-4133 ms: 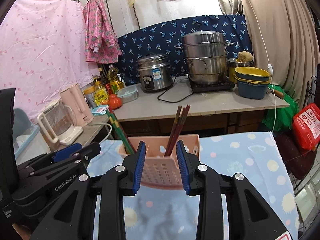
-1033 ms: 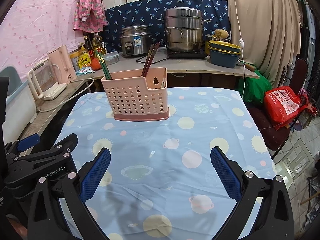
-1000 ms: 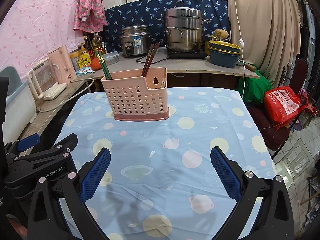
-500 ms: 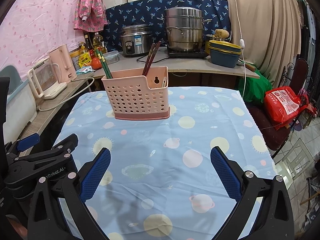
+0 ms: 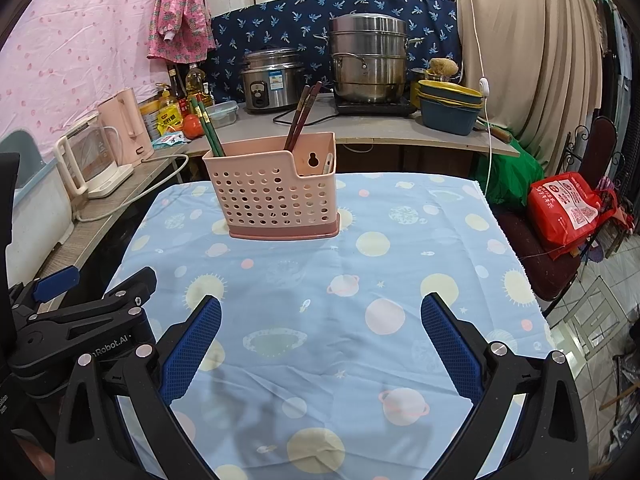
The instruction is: Organize utensils
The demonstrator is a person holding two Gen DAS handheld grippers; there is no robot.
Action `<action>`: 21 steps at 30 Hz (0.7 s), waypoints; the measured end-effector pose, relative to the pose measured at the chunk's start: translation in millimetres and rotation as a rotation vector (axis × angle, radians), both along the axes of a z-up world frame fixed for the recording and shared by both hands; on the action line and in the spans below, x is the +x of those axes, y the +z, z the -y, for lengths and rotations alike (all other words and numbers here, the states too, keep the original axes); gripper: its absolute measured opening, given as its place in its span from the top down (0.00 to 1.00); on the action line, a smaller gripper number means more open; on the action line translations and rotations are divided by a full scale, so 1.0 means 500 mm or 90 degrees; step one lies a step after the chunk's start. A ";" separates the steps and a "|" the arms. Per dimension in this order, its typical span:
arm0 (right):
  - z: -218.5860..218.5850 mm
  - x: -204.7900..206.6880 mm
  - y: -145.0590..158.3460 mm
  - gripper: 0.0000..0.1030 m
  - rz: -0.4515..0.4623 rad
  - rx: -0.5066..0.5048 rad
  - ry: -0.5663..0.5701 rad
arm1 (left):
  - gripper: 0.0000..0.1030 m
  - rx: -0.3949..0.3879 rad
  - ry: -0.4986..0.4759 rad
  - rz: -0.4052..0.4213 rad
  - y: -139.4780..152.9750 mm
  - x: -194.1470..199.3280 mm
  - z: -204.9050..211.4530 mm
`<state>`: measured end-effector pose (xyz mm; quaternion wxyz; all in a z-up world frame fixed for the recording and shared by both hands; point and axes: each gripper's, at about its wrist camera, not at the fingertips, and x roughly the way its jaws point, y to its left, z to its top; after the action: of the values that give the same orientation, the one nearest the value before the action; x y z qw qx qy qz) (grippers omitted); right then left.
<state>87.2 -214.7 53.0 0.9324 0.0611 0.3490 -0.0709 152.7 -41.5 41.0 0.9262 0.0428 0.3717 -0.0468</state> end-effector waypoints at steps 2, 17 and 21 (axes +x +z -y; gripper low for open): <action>0.000 0.000 0.000 0.06 0.000 0.000 0.000 | 0.07 -0.001 0.000 -0.002 -0.001 0.001 -0.001; -0.001 -0.001 0.000 0.06 -0.001 0.000 0.000 | 0.07 0.004 -0.002 -0.008 -0.004 0.000 0.001; -0.002 -0.001 -0.001 0.06 -0.001 -0.001 0.000 | 0.07 0.004 0.000 -0.014 -0.006 0.004 0.003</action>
<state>86.7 -213.7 52.7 0.9321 0.0601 0.3500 -0.0711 154.5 -42.9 38.1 0.9219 0.0453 0.3820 -0.0464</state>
